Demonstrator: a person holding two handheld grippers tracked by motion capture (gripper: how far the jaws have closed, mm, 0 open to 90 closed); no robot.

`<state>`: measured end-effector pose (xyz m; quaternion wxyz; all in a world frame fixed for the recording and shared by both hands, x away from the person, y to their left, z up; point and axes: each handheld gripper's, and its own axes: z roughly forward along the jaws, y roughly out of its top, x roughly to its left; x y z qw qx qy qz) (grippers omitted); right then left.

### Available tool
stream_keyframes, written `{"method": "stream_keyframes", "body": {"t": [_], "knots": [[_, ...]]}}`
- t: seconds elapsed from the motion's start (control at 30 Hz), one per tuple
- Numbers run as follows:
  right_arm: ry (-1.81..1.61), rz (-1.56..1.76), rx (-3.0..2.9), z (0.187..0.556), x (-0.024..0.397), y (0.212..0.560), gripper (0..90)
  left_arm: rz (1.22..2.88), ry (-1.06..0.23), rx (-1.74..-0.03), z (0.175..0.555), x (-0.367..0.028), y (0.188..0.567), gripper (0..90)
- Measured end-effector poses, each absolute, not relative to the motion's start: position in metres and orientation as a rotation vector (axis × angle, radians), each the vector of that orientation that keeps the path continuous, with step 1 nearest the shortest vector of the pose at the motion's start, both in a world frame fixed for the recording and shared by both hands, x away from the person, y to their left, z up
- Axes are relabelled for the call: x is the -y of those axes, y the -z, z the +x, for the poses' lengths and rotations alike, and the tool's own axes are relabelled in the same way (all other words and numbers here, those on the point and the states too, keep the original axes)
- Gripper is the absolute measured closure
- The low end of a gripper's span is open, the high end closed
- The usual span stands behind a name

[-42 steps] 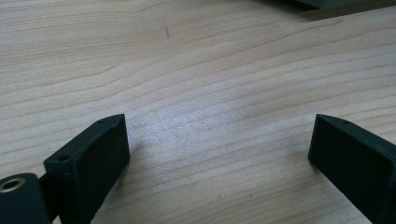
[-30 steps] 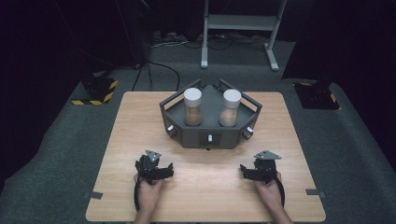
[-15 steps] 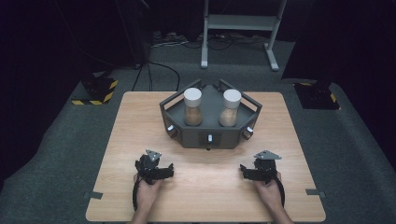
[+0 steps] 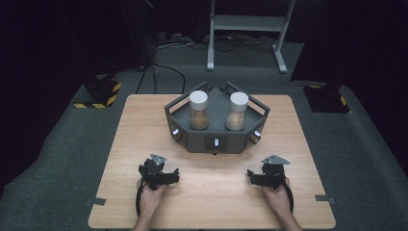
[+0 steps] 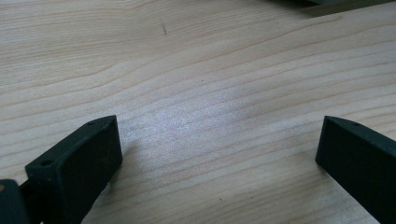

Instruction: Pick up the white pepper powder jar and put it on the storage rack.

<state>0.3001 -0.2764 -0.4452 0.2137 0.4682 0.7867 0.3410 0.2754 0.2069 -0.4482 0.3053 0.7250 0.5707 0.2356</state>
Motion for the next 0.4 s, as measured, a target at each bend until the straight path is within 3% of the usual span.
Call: {"method": "stream_keyframes", "body": {"t": [0.4], "knots": [[-0.946, 1.295, -2.191, 0.3009, 0.2767, 0.4449, 12.0, 1.934, -0.614, -1.487, 0.277, -0.2123, 0.4482, 0.4]]}}
